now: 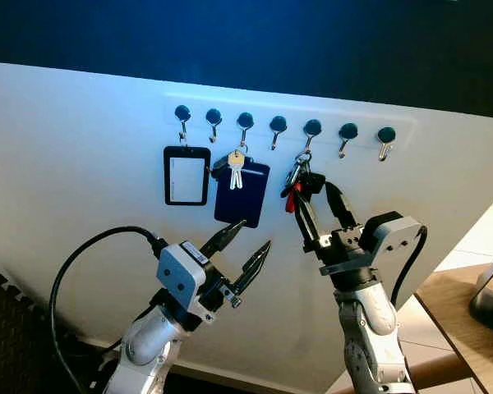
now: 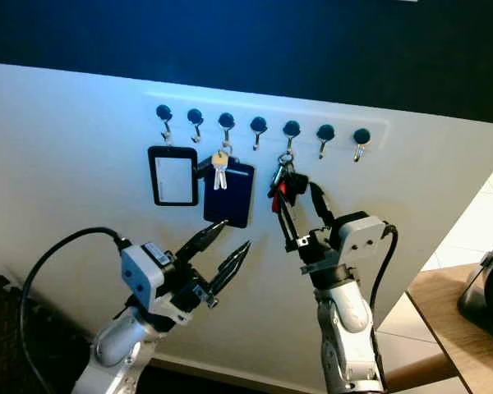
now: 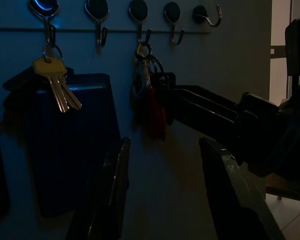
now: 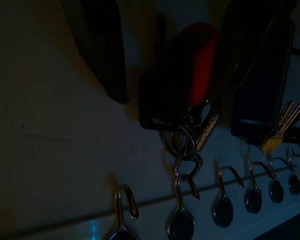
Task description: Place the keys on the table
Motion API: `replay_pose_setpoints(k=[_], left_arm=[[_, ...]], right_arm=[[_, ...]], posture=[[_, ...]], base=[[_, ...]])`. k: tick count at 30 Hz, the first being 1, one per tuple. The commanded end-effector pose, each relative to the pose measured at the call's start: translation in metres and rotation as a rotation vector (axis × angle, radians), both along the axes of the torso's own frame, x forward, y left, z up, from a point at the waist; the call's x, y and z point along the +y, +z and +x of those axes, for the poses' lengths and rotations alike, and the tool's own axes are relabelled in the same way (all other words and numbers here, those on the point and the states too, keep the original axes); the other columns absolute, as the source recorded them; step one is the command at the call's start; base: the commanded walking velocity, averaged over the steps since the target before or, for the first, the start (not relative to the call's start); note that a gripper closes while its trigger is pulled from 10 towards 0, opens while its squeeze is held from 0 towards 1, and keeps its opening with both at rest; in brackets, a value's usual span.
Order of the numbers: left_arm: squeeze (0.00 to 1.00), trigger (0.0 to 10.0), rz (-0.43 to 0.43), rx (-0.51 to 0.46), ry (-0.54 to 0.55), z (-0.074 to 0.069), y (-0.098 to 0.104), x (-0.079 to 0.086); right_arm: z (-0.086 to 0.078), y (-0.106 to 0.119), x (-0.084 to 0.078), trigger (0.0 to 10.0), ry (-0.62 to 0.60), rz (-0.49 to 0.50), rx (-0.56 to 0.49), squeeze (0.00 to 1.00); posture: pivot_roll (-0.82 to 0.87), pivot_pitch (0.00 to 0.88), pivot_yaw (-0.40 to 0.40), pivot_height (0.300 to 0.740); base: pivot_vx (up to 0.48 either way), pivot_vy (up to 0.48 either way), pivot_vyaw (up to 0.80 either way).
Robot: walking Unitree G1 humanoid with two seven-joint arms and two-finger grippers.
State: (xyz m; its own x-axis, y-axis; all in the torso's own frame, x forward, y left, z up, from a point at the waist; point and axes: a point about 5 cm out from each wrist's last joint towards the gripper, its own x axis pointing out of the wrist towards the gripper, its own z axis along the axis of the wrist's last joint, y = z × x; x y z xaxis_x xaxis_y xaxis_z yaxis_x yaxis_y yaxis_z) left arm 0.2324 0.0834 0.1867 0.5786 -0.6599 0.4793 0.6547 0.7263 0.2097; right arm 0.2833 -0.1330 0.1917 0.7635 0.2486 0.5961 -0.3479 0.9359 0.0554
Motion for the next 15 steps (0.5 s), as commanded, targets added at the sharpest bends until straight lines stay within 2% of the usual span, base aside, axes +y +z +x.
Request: replay_pose_setpoints(k=[1,3,4,6,7,9,12,13,14,15], left_arm=[[0.00,10.0,-0.008,0.002,-0.018,-0.0012,0.0009,-0.0038],[0.00,10.0,-0.007,0.002,-0.015,-0.0012,0.0008,-0.0034],[0.00,10.0,-0.004,0.006,-0.012,-0.0016,0.0008,-0.0028],[0.00,10.0,-0.003,0.007,-0.011,-0.0017,0.0007,-0.0025],[0.00,10.0,0.000,0.008,-0.011,-0.0020,0.0004,-0.0024],[0.00,10.0,0.004,0.012,-0.010,-0.0027,0.0000,-0.0022],[0.00,10.0,0.008,0.014,-0.010,-0.0031,-0.0001,-0.0021],[0.00,10.0,0.010,0.014,-0.009,-0.0032,-0.0004,-0.0020],[0.00,10.0,0.011,0.014,-0.008,-0.0032,-0.0005,-0.0019],[0.00,10.0,0.011,0.014,-0.008,-0.0032,-0.0006,-0.0019]], right_arm=[[0.0005,-0.0062,-0.0035,10.0,0.000,0.005,0.038,0.00],[0.0000,-0.0057,-0.0030,10.0,0.008,0.009,0.036,0.00],[-0.0004,-0.0054,-0.0023,8.3,0.020,0.015,0.036,0.00],[-0.0005,-0.0053,-0.0021,8.3,0.023,0.015,0.035,0.00],[-0.0007,-0.0055,-0.0020,3.4,0.027,0.017,0.036,0.00],[-0.0012,-0.0057,-0.0017,0.1,0.033,0.018,0.036,0.00],[-0.0016,-0.0060,-0.0015,0.0,0.037,0.019,0.037,0.00],[-0.0017,-0.0063,-0.0013,2.5,0.037,0.017,0.039,0.00],[-0.0017,-0.0064,-0.0013,2.5,0.037,0.017,0.039,0.00],[-0.0017,-0.0065,-0.0012,4.4,0.036,0.015,0.040,0.00]], posture=[[0.12,0.085,-0.058,0.740],[0.12,0.085,-0.058,0.740],[0.12,0.086,-0.058,0.740],[0.12,0.086,-0.058,0.740],[0.12,0.086,-0.058,0.740],[0.12,0.087,-0.059,0.740],[0.12,0.087,-0.059,0.740],[0.12,0.087,-0.059,0.740],[0.12,0.087,-0.059,0.740],[0.12,0.087,-0.059,0.740]], base=[[0.000,0.000,0.00],[0.000,0.000,0.00],[0.000,0.000,0.00],[0.000,0.000,0.00],[0.000,0.000,0.00],[0.000,0.000,0.00],[0.000,0.000,0.00],[0.000,0.000,0.00],[0.000,0.000,0.00],[0.000,0.000,0.00]])
